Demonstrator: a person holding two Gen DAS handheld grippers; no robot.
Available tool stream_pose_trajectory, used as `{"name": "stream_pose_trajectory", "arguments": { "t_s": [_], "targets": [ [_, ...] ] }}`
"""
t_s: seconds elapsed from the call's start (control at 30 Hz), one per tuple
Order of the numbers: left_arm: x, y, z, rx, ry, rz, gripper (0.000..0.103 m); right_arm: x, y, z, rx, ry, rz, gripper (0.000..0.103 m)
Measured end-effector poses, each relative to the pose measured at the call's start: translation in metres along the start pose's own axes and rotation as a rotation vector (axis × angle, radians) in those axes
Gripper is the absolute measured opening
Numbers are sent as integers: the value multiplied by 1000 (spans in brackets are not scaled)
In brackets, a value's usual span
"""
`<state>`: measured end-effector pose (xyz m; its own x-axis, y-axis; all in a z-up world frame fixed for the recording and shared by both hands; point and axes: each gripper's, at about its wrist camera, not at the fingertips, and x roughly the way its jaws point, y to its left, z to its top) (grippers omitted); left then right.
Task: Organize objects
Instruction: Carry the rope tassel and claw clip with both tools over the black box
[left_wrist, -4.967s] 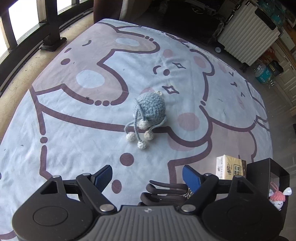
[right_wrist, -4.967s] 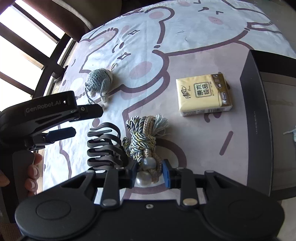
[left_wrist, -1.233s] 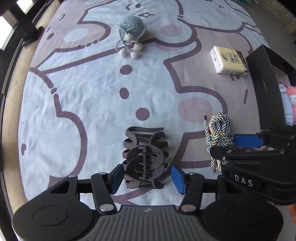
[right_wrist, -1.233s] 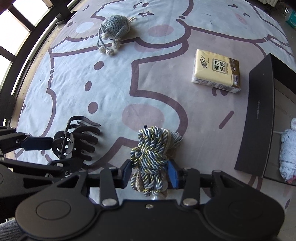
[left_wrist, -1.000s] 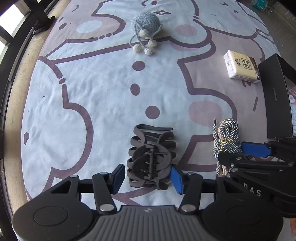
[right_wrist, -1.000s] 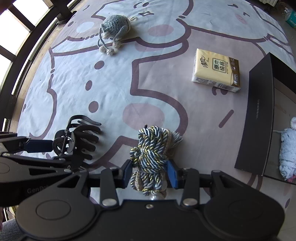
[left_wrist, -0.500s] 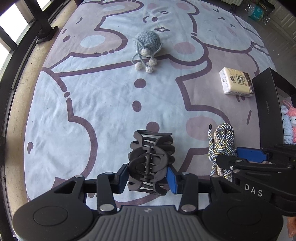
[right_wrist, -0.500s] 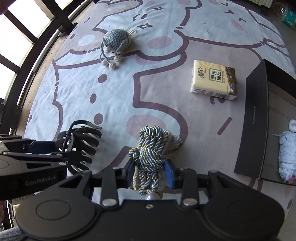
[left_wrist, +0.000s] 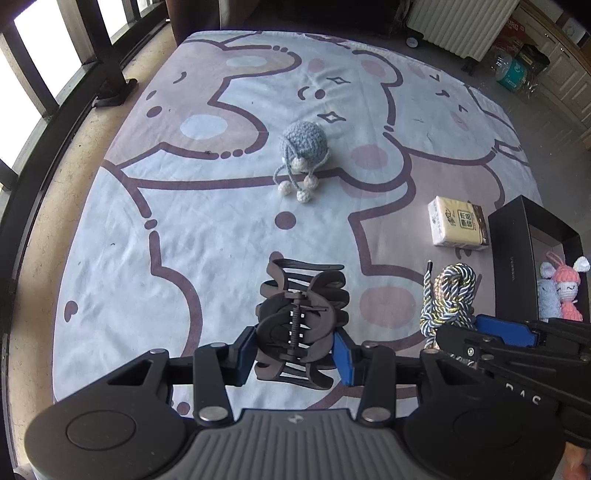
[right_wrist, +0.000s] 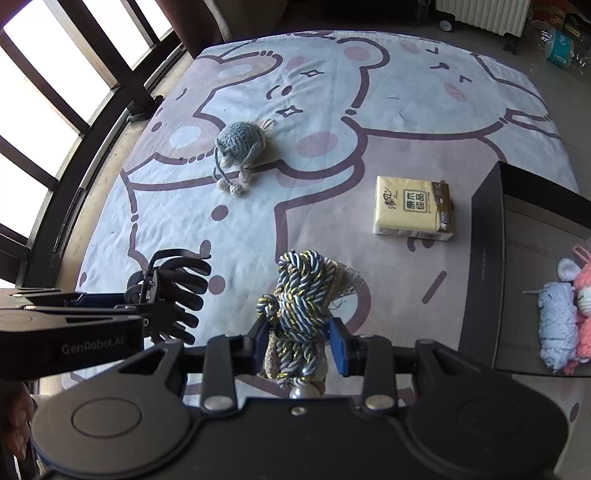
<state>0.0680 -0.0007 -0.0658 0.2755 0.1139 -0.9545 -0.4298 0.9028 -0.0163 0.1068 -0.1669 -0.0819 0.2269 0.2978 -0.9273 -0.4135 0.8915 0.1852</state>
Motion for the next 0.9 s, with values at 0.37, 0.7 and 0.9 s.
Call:
{"name": "stream_pose_trajectory", "arguments": {
  "t_s": [0.37, 0.7, 0.9],
  "targets": [
    [-19, -7, 6, 2, -76, -23, 45, -23, -9, 0, 7, -61, -45, 36],
    [-28, -10, 8, 22, -121, -20, 45, -34, -14, 0, 19, -92, -86, 36],
    [-33, -12, 9, 25, -137, -35, 45, -43, -19, -1, 31, -118, -110, 36]
  ]
}}
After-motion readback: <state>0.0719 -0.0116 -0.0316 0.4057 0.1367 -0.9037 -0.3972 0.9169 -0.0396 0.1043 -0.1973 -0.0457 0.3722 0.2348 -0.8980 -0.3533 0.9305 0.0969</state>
